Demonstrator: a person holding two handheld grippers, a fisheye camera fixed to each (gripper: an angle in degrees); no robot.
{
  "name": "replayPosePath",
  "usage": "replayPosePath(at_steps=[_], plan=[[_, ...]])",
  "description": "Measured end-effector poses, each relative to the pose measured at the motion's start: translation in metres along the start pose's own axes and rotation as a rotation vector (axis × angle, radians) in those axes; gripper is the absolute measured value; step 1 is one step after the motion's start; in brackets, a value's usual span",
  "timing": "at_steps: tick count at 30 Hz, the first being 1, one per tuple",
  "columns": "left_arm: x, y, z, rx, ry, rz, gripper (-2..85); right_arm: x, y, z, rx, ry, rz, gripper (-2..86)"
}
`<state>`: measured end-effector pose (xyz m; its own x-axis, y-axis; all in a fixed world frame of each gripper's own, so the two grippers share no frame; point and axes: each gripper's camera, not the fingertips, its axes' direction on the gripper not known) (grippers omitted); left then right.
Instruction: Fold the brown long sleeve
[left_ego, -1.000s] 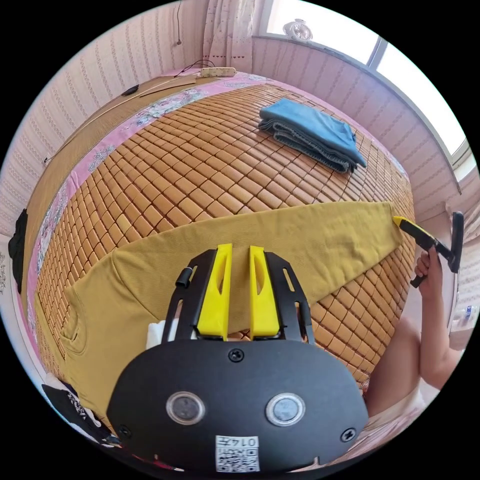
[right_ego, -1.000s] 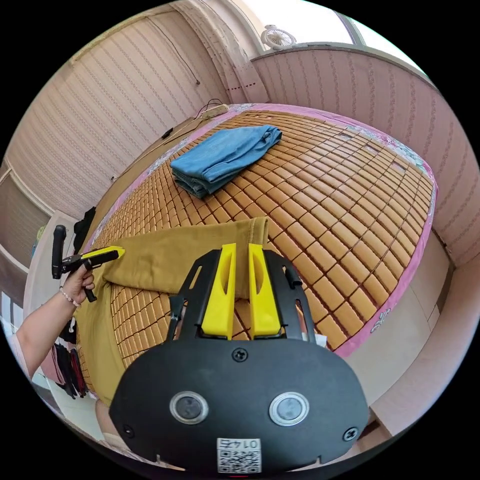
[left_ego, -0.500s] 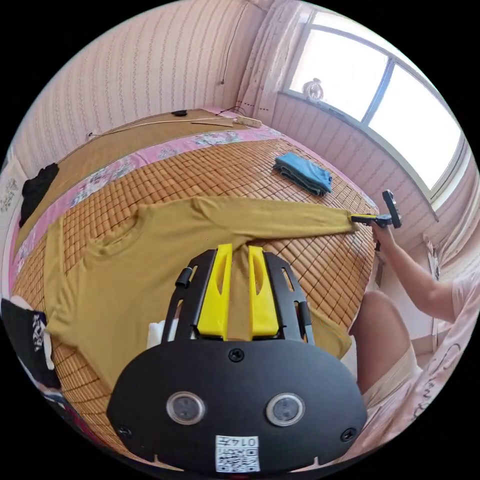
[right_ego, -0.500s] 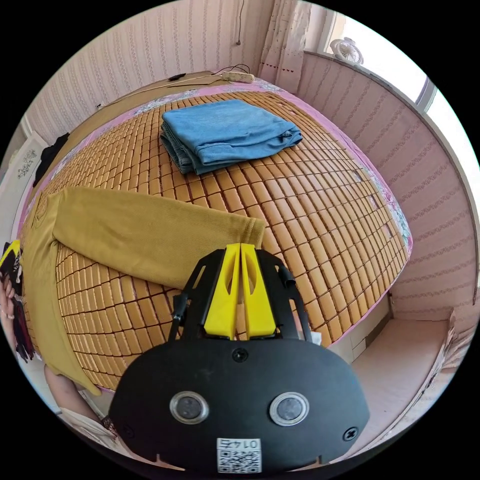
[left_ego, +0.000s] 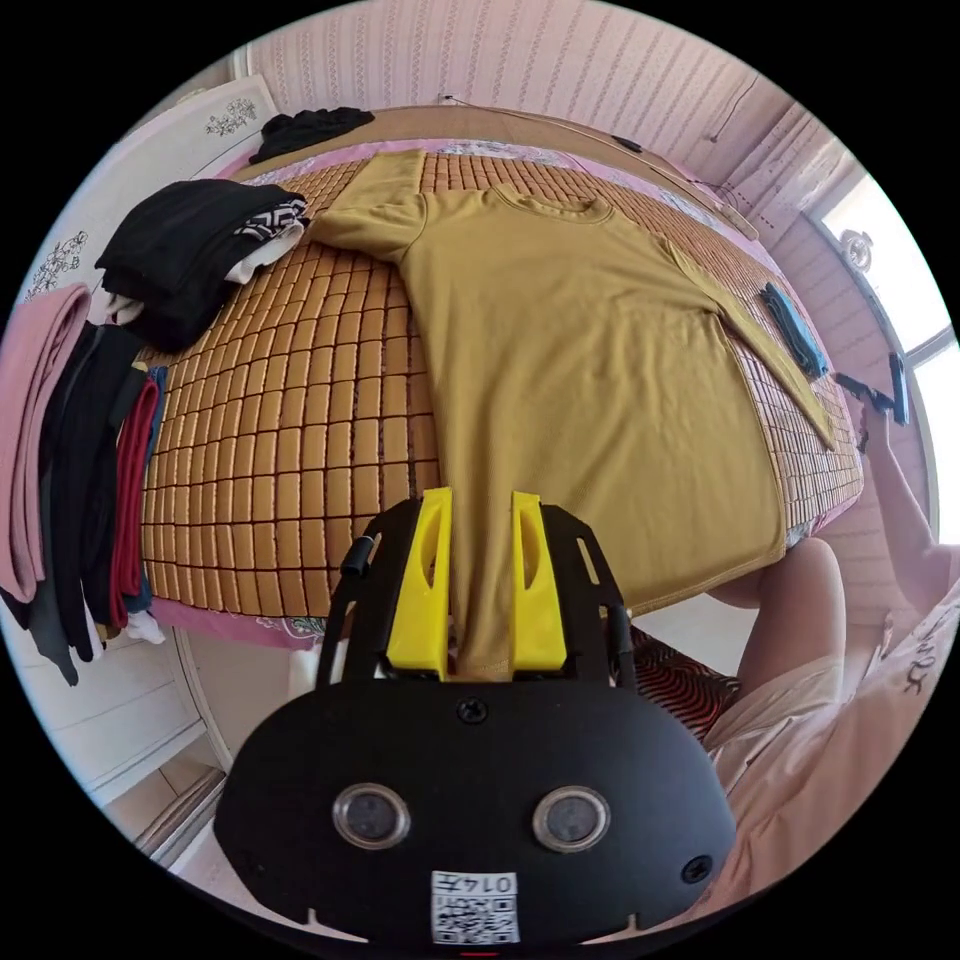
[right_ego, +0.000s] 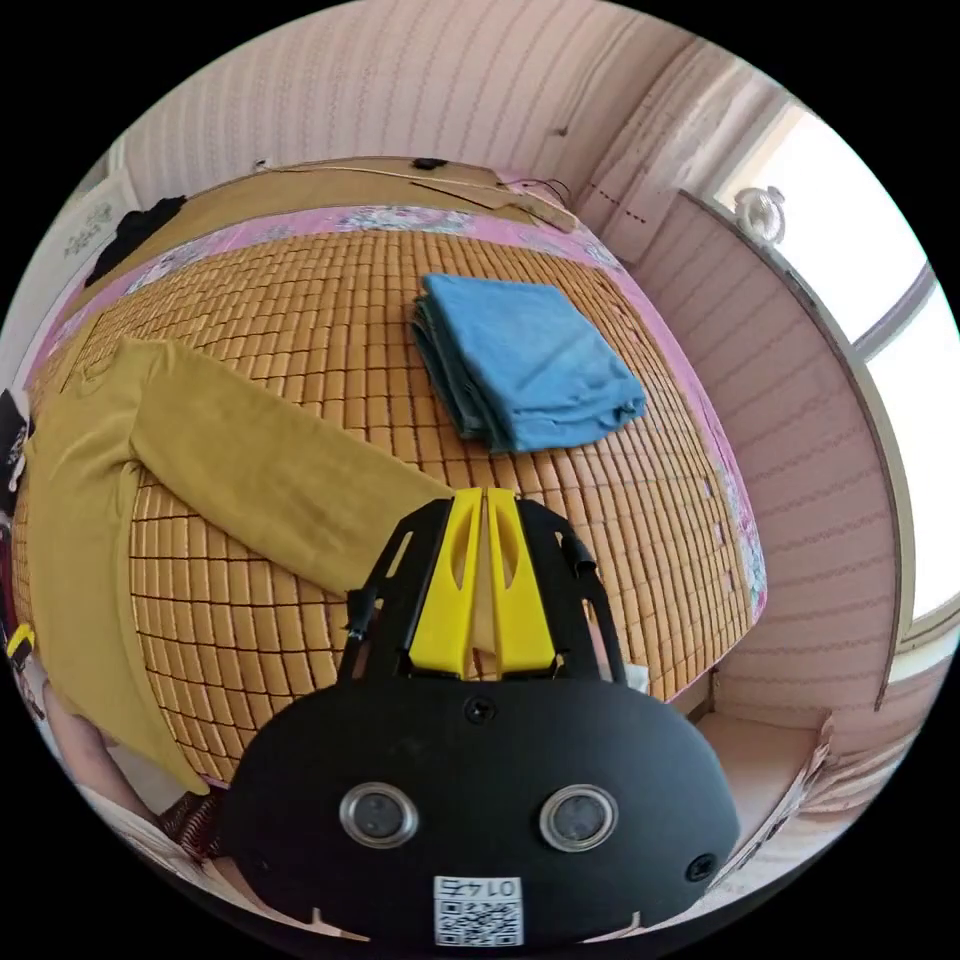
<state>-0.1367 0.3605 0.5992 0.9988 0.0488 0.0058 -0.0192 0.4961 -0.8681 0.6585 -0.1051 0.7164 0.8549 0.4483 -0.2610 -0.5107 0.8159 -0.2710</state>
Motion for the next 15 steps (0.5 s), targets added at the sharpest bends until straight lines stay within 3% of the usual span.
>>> replayPosePath(at_steps=[5,15], plan=[[-0.002,0.019,-0.013,-0.043,0.019,0.122,10.3,-0.18,-0.109,-0.028,0.075,-0.333,-0.43,8.1],[-0.042,0.01,-0.039,0.208,0.017,0.08,9.3,-0.516,-0.181,-0.098,0.101,-0.565,-0.892,8.7]])
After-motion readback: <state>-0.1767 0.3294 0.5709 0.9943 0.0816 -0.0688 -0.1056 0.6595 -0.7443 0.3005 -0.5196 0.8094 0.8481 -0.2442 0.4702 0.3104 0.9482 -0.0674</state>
